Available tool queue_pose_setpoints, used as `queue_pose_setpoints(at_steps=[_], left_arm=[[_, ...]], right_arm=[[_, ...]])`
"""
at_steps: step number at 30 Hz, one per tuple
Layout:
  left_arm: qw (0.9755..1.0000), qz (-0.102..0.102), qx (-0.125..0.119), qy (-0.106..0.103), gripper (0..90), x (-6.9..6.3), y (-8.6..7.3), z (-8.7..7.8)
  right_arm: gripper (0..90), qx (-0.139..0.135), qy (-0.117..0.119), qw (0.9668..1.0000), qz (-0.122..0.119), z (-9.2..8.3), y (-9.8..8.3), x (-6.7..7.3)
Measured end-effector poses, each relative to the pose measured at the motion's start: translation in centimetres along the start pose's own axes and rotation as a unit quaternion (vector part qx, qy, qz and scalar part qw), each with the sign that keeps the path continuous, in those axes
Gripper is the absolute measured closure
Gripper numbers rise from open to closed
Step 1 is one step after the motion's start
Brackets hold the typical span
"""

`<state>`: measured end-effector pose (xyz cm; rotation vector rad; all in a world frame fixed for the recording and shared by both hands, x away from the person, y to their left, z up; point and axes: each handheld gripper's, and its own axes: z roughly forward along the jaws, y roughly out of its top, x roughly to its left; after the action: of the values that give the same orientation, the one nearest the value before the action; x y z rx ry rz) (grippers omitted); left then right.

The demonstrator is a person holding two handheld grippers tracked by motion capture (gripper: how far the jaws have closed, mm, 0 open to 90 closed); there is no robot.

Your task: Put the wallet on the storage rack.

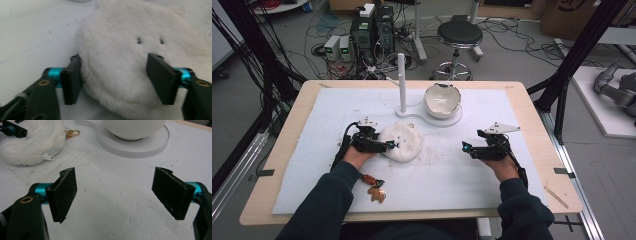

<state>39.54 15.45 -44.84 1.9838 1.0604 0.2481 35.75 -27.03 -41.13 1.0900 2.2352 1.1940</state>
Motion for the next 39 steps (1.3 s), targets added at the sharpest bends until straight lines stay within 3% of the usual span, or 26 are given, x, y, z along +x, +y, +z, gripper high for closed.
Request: queue_pose_setpoints(at_steps=[2, 3, 6, 11, 16, 22, 27, 33, 34, 37, 38, 39], left_arm=[[0.9999, 0.011, -0.003, 0.002, 47.3, -0.1, 0.1, -0.3], [0.9998, 0.019, -0.004, 0.005, 68.5, -0.1, 0.1, -0.5], [0.9999, 0.014, -0.010, -0.001, 76.8, 0.0, 0.2, -1.1], [0.9975, 0.006, -0.068, -0.020, 79.0, -0.5, 0.7, -2.3], [0.9901, 0.011, -0.135, -0.037, 79.9, -1.2, 1.2, -3.8], [0.9780, 0.026, -0.198, -0.060, 80.1, -2.8, 1.7, -4.9], [0.9729, 0.041, -0.213, -0.079, 80.1, -4.3, 1.9, -4.6], [0.9680, 0.066, -0.219, -0.103, 80.1, -5.9, 2.1, -4.2], [0.9672, 0.070, -0.220, -0.106, 80.1, -6.1, 2.1, -4.1], [0.9651, 0.073, -0.223, -0.117, 80.1, -6.5, 2.1, -4.1], [0.9647, 0.074, -0.223, -0.119, 80.0, -6.6, 2.1, -4.0], [0.9649, 0.077, -0.220, -0.121, 80.0, -6.7, 2.1, -4.0]], right_arm=[[20.4, 0.001, 0.001, 1.0000, 0.001, 0.0, 0.0, 0.0], [20.4, 0.004, 0.002, 1.0000, 0.000, 0.1, 0.0, 0.1], [20.7, 0.008, 0.008, 0.9999, -0.001, 0.2, -0.1, 0.2], [20.8, 0.010, 0.011, 0.9999, 0.000, 0.3, 0.0, 0.2], [20.8, -0.004, 0.030, 0.9993, 0.019, 0.4, 0.2, 0.6], [20.7, -0.015, 0.063, 0.9975, 0.027, 1.0, 0.7, 1.8], [20.7, -0.046, 0.124, 0.9903, 0.041, 2.1, 1.4, 3.6], [20.7, -0.039, 0.158, 0.9853, 0.051, 3.5, 1.7, 4.9], [21.0, -0.042, 0.174, 0.9822, 0.057, 3.9, 1.7, 5.2], [26.2, -0.044, 0.184, 0.9800, 0.061, 4.0, 1.7, 5.4], [37.3, -0.046, 0.201, 0.9762, 0.066, 4.1, 1.7, 5.4], [37.3, -0.046, 0.201, 0.9762, 0.066, 4.1, 1.7, 5.4]])
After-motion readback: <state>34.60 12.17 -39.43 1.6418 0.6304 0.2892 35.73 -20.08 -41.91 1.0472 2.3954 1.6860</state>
